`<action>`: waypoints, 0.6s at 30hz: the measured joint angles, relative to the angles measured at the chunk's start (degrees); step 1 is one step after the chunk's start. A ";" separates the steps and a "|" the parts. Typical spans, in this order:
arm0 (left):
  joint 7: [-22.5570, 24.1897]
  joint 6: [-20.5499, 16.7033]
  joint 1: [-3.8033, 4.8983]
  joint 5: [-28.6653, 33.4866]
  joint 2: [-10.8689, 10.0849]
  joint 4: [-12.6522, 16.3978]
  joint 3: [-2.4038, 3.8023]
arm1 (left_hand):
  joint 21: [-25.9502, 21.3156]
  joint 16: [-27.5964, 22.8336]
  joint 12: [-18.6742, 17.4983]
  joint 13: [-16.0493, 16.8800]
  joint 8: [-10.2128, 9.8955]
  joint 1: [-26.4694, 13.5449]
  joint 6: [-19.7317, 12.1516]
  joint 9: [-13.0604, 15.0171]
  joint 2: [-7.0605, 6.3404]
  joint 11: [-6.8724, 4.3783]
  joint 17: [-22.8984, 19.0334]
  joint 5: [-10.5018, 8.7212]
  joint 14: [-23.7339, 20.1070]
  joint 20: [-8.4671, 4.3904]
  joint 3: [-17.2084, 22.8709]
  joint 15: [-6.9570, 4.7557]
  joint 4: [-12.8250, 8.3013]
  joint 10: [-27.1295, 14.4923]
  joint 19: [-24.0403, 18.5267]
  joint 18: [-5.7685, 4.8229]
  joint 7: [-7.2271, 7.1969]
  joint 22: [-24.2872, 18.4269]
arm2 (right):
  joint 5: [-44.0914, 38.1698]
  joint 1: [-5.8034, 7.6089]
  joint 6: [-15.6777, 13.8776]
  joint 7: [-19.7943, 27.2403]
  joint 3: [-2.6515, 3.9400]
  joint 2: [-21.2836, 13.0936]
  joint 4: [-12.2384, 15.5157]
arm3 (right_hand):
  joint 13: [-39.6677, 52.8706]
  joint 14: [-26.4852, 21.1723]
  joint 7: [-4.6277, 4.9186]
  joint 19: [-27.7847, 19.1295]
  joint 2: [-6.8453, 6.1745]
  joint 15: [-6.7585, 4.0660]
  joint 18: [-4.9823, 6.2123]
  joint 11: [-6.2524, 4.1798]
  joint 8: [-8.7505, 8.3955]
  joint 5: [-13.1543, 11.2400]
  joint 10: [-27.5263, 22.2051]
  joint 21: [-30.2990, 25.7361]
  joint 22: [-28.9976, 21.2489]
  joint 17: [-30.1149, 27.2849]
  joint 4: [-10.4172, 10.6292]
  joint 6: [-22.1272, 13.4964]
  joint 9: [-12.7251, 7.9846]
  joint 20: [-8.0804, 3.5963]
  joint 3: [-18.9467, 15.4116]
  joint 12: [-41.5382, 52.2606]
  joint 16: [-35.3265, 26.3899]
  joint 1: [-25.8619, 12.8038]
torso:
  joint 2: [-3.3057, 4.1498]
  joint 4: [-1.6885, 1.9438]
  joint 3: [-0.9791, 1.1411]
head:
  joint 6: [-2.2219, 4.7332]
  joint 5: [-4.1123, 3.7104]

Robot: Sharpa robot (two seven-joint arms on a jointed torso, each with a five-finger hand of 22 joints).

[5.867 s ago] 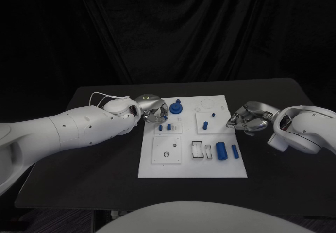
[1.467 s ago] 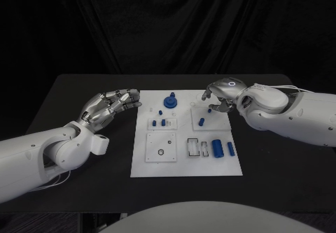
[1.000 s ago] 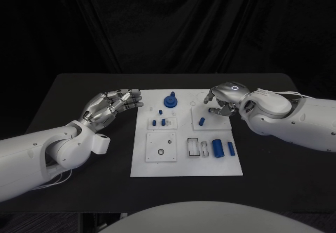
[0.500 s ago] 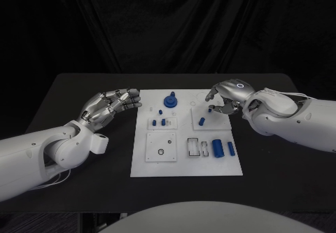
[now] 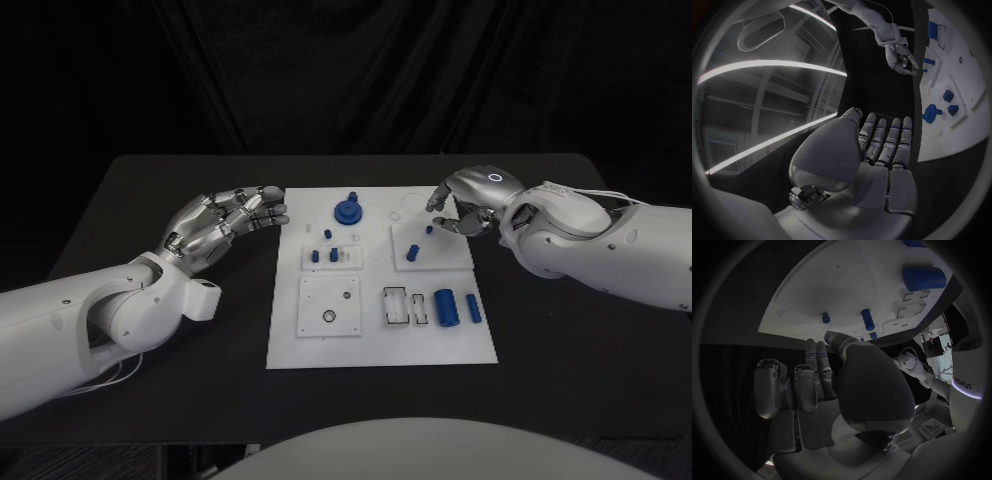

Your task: Assemble the parts on the task board

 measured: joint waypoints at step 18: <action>0.02 0.32 -0.02 0.02 0.52 -0.65 0.00 | 0.00 1.11 0.85 -0.20 0.00 0.60 0.00 -0.28 0.60 0.41 -0.12 1.29 0.20 -0.31 1.03 0.20 -0.70 -0.41 0.72 -0.90 0.00 0.01 | 1.54 -0.28 2.77 0.20 -0.03 1.54 -1.68 | -2.30 0.00 0.87 0.00 -0.30 0.00 0.02 0.51 -1.29 -3.90 1.31 -0.61 -0.01 -0.01 0.32 -2.06 -0.68 0.00 -0.66 -4.32 -0.48 -0.30 | 0.04 0.02 -0.01 | -0.30 -0.24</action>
